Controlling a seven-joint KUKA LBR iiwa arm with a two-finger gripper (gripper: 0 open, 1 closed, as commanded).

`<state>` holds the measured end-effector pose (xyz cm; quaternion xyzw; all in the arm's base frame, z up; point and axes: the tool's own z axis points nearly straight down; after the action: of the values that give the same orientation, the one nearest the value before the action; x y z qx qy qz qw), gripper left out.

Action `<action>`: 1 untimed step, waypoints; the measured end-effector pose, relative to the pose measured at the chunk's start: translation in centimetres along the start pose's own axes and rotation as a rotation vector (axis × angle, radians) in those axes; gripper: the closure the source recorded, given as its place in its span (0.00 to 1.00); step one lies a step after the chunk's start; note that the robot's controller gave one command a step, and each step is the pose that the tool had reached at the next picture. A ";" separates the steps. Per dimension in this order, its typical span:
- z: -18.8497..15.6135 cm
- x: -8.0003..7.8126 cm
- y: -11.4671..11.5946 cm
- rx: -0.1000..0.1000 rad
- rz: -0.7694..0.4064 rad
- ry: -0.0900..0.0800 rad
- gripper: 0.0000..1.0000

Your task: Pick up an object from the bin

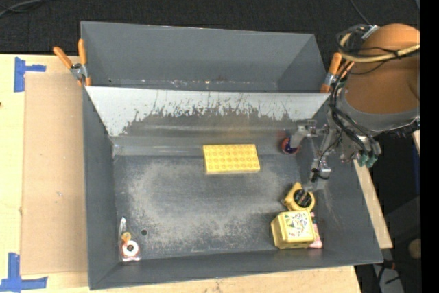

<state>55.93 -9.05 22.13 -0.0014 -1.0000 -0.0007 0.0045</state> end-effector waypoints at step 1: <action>-0.5 -0.1 0.1 0.001 -0.003 -0.008 0.00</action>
Offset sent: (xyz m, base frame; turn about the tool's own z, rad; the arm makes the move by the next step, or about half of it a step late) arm -0.0672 -0.0433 -0.1513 -0.4772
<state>56.08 -8.98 22.59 0.0002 -1.0000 -0.0003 0.0004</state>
